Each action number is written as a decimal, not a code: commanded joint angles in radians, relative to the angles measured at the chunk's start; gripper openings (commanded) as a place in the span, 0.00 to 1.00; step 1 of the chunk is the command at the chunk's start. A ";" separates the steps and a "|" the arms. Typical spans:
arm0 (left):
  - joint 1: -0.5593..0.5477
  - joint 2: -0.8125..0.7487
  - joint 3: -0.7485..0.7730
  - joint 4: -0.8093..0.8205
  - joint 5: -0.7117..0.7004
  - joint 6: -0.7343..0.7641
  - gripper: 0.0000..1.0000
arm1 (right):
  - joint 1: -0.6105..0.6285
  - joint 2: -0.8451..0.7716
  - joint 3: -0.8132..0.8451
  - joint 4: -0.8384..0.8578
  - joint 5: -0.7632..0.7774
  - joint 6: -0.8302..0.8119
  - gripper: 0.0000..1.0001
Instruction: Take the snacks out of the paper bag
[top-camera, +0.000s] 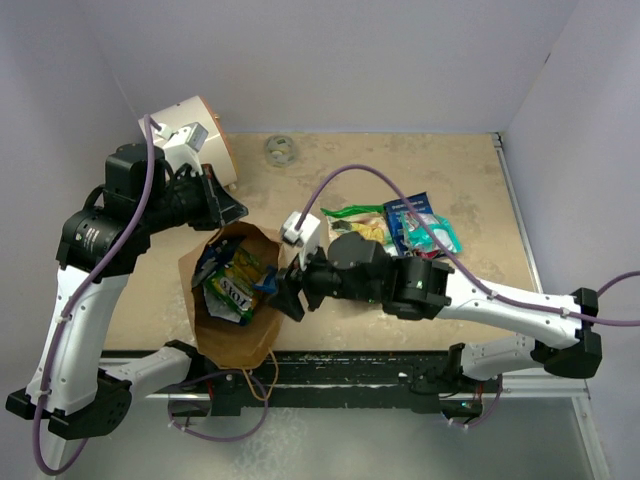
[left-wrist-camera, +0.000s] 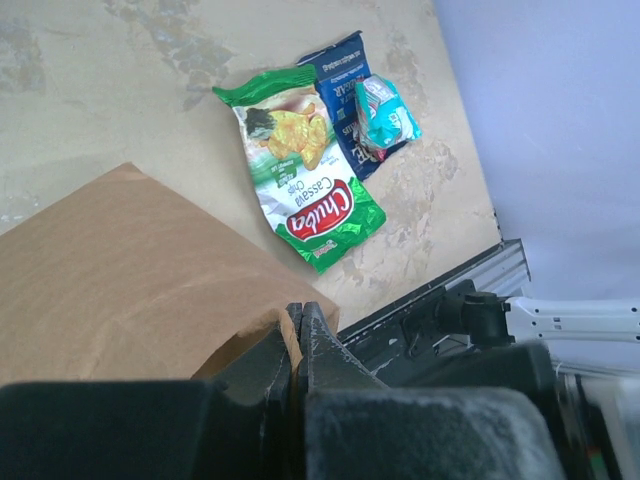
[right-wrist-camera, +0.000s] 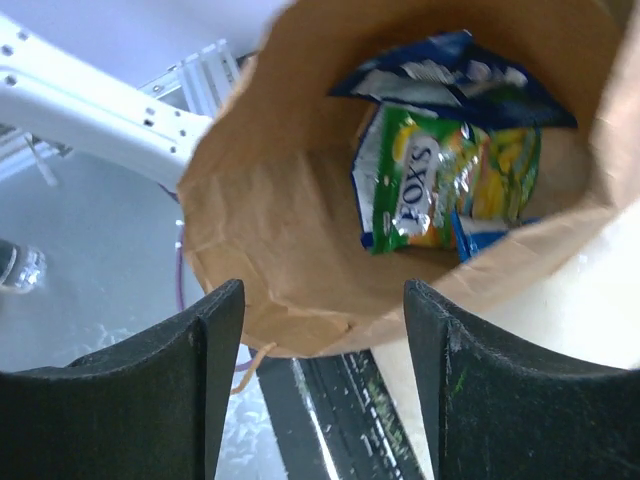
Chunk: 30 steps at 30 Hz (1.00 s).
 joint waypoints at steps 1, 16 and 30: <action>-0.001 0.011 0.047 0.011 0.045 -0.006 0.00 | 0.095 0.027 0.039 0.192 0.117 -0.232 0.67; -0.001 0.008 0.045 0.022 0.027 -0.027 0.00 | 0.190 0.287 0.027 0.496 0.004 -0.905 0.71; -0.001 -0.005 0.085 0.044 0.009 -0.031 0.00 | 0.005 0.455 -0.064 0.862 -0.055 -0.924 0.73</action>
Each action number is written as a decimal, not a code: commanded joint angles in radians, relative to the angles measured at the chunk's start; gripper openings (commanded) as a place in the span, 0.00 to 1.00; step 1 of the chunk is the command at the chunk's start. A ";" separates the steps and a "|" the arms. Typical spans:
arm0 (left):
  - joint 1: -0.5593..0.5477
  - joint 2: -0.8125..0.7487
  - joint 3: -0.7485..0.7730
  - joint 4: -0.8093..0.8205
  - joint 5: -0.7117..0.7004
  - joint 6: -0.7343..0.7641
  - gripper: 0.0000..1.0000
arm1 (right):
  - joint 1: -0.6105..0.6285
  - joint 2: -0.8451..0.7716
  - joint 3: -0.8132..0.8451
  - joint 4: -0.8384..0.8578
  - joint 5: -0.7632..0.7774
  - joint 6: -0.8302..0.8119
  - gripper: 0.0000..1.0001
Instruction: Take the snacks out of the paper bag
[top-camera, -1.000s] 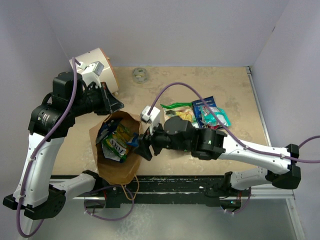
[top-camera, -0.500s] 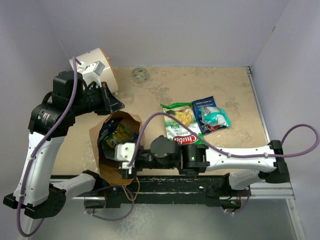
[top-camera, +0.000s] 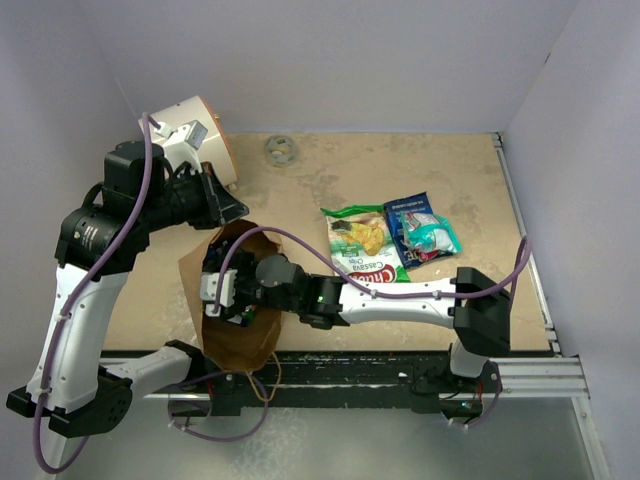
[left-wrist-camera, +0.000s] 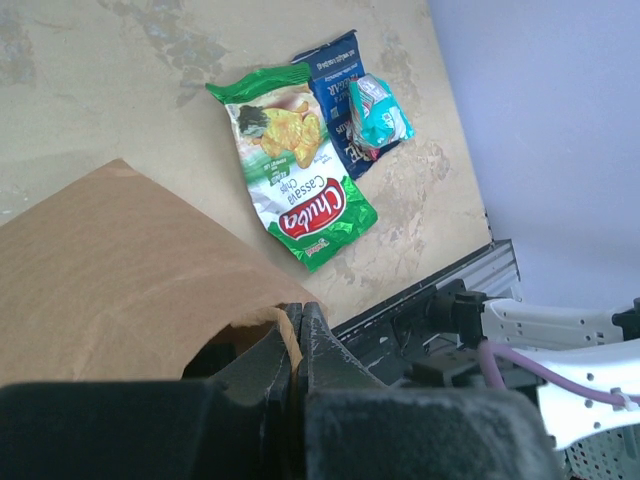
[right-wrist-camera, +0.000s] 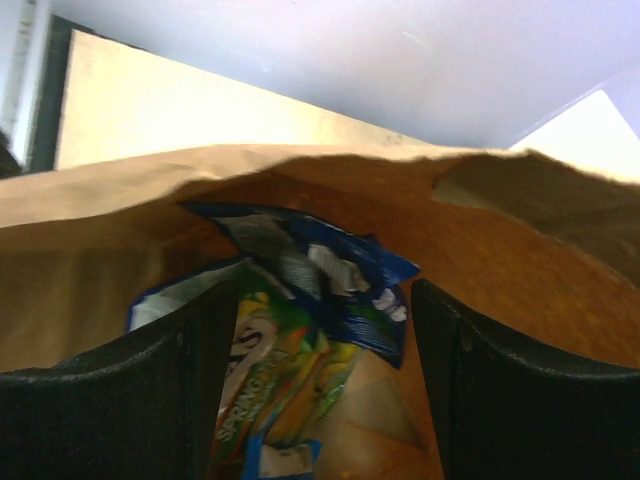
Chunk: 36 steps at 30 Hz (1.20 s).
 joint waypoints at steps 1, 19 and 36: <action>-0.001 -0.019 0.062 0.061 -0.005 -0.009 0.00 | -0.040 0.002 -0.037 0.188 -0.053 -0.061 0.73; 0.000 -0.031 0.082 0.038 0.003 -0.002 0.00 | -0.103 0.139 0.058 0.022 -0.290 -0.421 0.73; -0.002 -0.060 0.078 -0.062 -0.254 -0.028 0.00 | -0.118 0.025 -0.058 0.217 -0.029 -0.203 0.00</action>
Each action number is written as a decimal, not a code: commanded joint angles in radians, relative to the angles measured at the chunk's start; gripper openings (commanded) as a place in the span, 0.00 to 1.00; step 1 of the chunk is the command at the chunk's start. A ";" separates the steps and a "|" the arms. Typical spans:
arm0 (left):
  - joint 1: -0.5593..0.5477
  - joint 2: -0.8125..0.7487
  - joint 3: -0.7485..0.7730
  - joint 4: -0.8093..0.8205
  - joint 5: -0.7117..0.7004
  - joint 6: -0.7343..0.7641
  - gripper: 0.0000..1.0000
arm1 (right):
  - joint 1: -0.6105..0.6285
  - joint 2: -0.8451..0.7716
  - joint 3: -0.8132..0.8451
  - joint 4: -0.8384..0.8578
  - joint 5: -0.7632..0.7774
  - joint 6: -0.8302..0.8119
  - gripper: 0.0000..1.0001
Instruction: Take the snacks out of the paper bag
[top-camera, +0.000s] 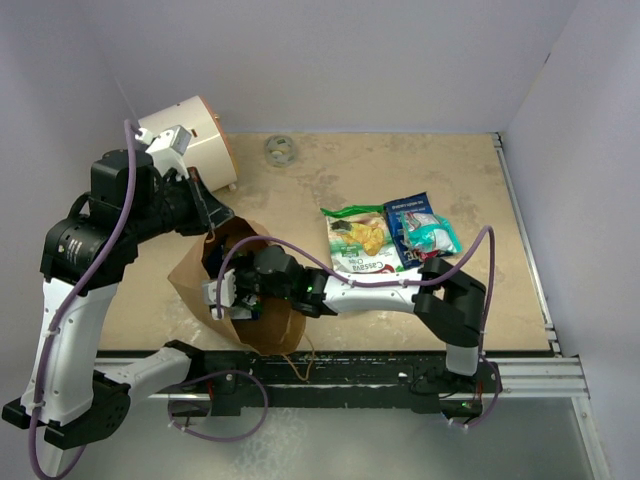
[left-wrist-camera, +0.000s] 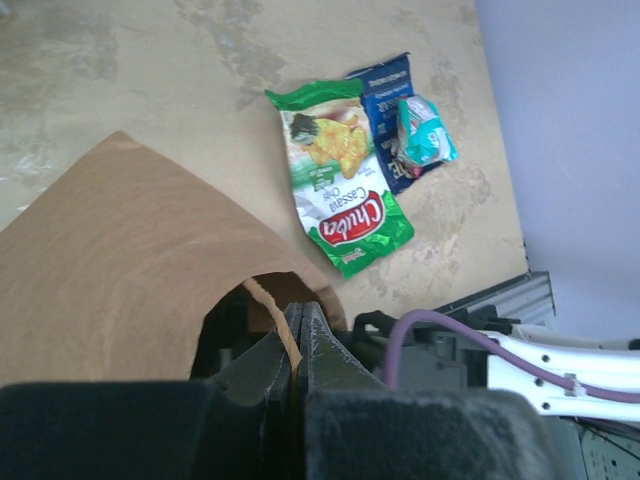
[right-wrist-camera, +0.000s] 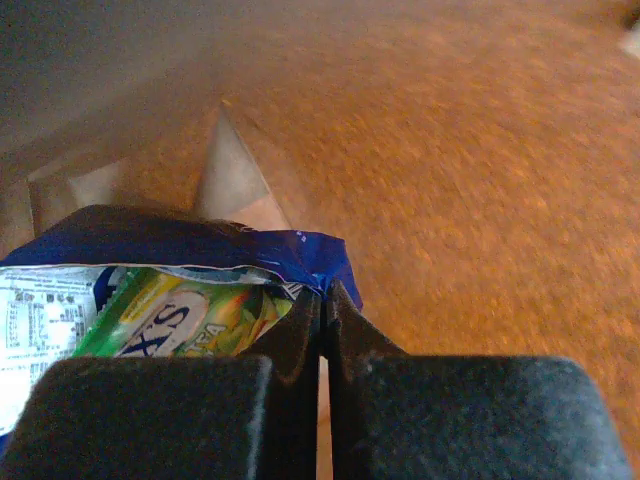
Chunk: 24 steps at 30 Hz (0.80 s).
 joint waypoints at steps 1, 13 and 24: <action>-0.001 -0.027 0.043 0.021 -0.127 -0.026 0.00 | -0.010 -0.132 -0.043 0.070 0.073 0.124 0.00; 0.000 -0.036 0.027 0.073 -0.192 -0.016 0.00 | -0.010 -0.317 -0.038 -0.135 0.047 0.381 0.00; -0.001 -0.016 0.011 0.102 -0.167 0.001 0.00 | -0.010 -0.479 0.124 -0.392 0.049 0.702 0.00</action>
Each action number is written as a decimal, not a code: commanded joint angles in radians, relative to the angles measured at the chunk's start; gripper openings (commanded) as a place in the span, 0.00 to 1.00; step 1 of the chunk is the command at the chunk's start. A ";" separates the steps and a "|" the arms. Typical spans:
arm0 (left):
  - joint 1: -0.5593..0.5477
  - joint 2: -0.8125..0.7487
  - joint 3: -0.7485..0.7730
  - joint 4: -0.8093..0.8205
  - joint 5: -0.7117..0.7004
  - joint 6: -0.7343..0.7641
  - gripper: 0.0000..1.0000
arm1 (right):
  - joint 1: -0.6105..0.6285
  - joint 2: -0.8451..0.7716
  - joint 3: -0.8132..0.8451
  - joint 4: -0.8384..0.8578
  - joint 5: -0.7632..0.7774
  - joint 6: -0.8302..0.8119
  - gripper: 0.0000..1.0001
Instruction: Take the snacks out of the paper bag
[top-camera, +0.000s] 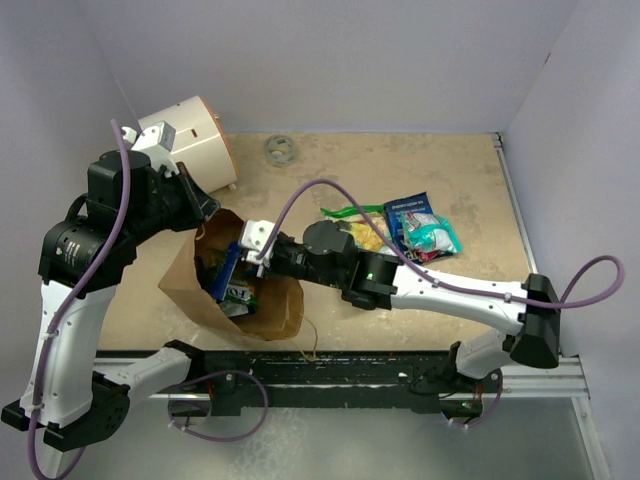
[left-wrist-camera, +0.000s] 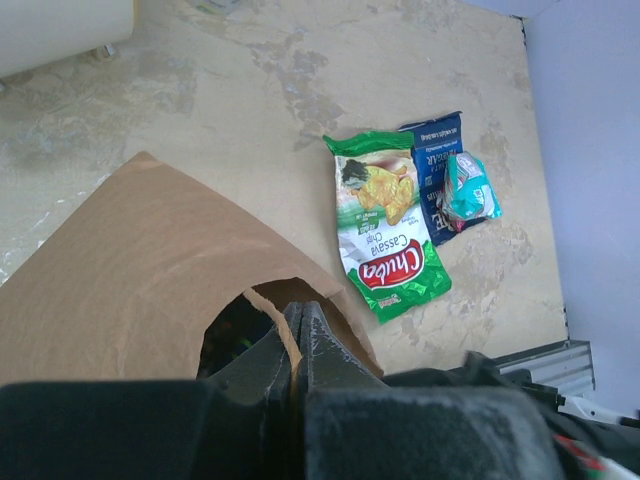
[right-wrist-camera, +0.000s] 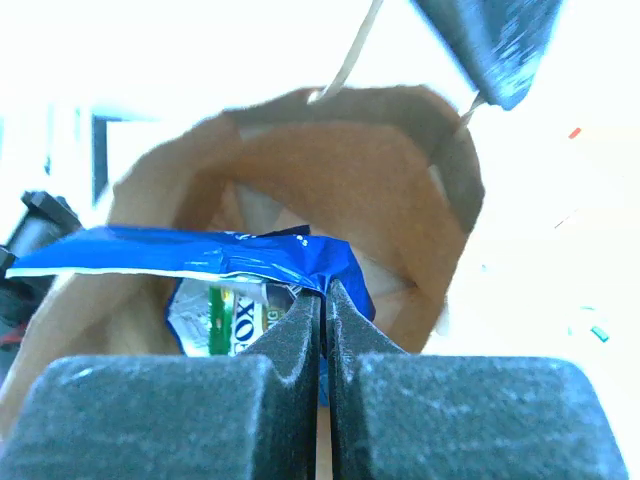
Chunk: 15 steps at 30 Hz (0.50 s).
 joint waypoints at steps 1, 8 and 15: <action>-0.001 -0.008 0.007 0.088 0.002 0.018 0.00 | -0.005 -0.109 0.146 -0.130 0.034 0.217 0.00; -0.001 0.001 -0.001 0.098 0.017 0.019 0.00 | -0.004 -0.202 0.286 -0.374 0.217 0.253 0.00; 0.000 0.010 -0.007 0.093 0.051 -0.010 0.00 | -0.005 -0.312 0.379 -0.338 0.386 0.267 0.00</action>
